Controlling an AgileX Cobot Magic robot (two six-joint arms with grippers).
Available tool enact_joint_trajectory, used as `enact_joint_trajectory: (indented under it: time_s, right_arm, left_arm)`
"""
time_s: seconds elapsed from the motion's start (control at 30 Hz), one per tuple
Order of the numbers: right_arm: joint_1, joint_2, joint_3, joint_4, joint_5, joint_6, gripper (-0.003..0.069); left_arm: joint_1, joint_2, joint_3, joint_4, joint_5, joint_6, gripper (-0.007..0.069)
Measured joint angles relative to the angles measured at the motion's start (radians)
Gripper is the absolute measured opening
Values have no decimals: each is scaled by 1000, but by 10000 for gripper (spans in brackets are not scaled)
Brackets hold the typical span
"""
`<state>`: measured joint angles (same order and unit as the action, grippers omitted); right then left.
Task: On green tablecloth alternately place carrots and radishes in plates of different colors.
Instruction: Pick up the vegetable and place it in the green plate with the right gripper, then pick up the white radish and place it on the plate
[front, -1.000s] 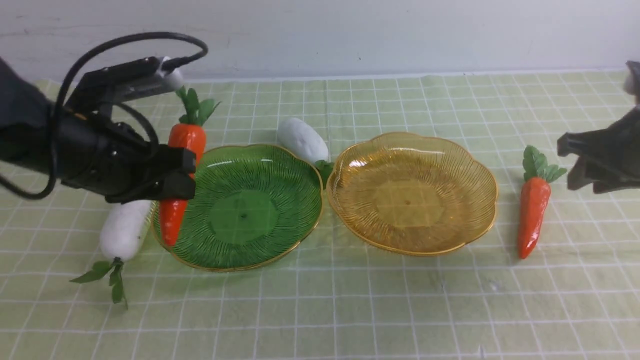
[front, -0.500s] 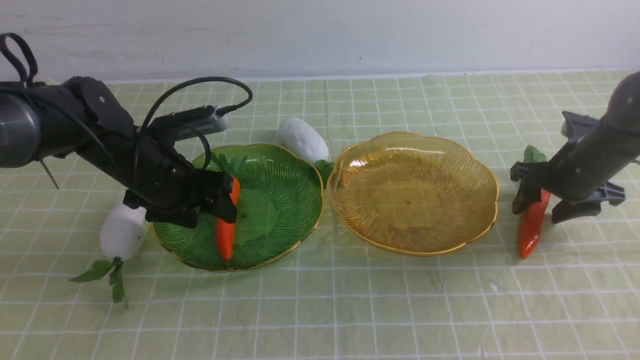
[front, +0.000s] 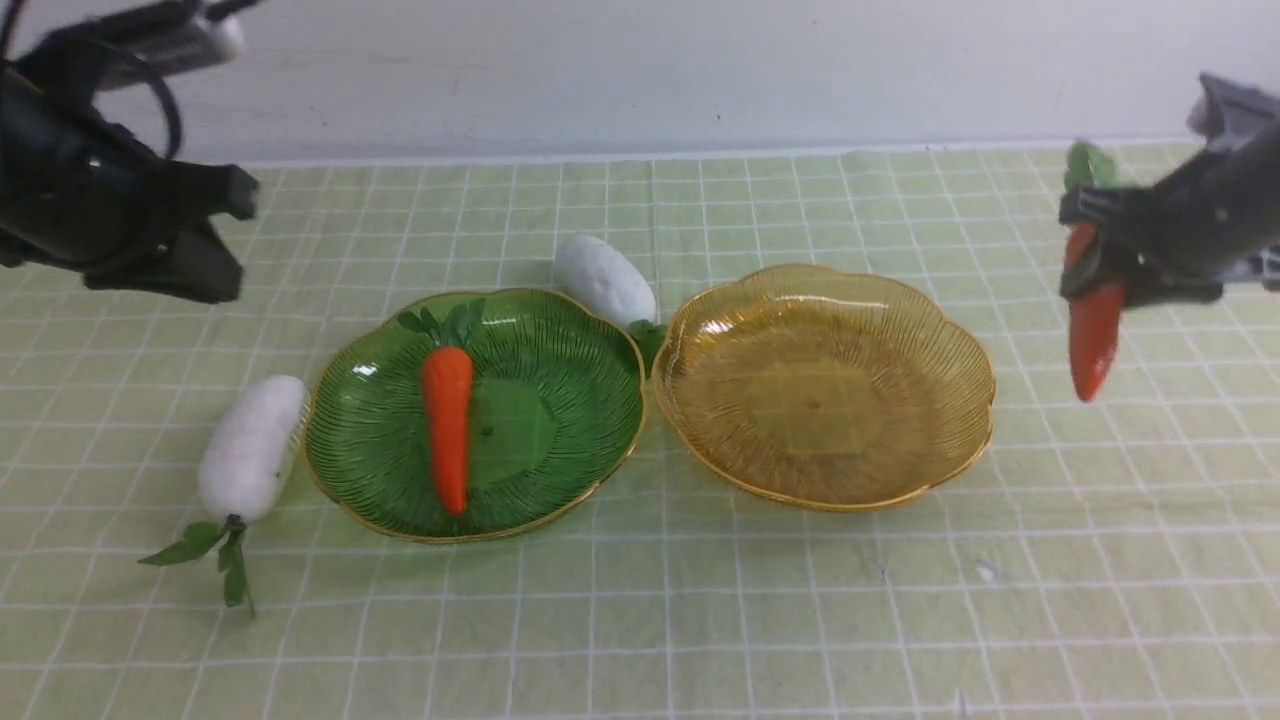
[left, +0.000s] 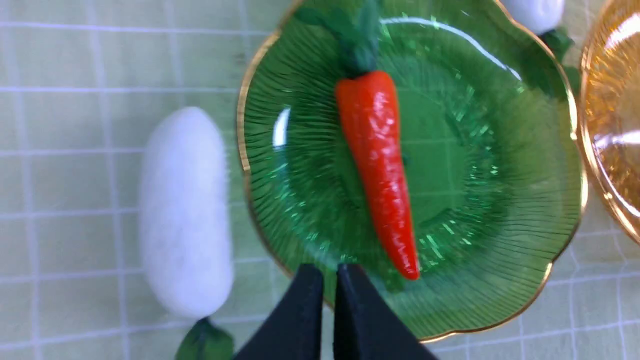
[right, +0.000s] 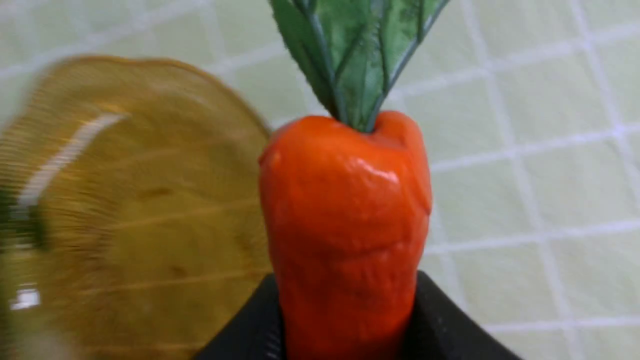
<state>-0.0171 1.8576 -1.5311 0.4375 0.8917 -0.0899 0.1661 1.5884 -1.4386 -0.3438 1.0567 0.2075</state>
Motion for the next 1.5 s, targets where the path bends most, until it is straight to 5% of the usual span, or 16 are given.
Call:
enact_joint_trajectory:
  time_s: [0.17,0.3,0.5,0.6,0.8,0.93,1.1,1.33,1.5]
  right_arm:
    - [243,36,-51,236,-95,-180,259]
    - [397,169,-162,275,-95,-217,259]
    - [493,337,-355,279,-60,-219,259]
    - [510,437,-460,282,-32,-191,297]
    - [509,518,-581,262,36,-114,510]
    - [490,517,-665,216,175,-104,586]
    - [423,486,-840,124,339,-90,563]
    - [348,353,-958,79,358,-32,491]
    - [333,273,-963,11,372,-12,484]
  left_arm:
    - [111,-35,157,19,-8,-13,-8]
    - [117,1,204,19,-16,20,-6]
    - [91,54,207,14,-49,58,69]
    - [64,88,207,12,-84,93,218]
    - [17,150,207,13,-180,142,580]
    - [13,177,207,38,-233,144,662]
    - [13,222,207,86,-255,143,650]
    - [12,300,207,100,-278,143,566]
    - [11,327,205,101,-277,141,410]
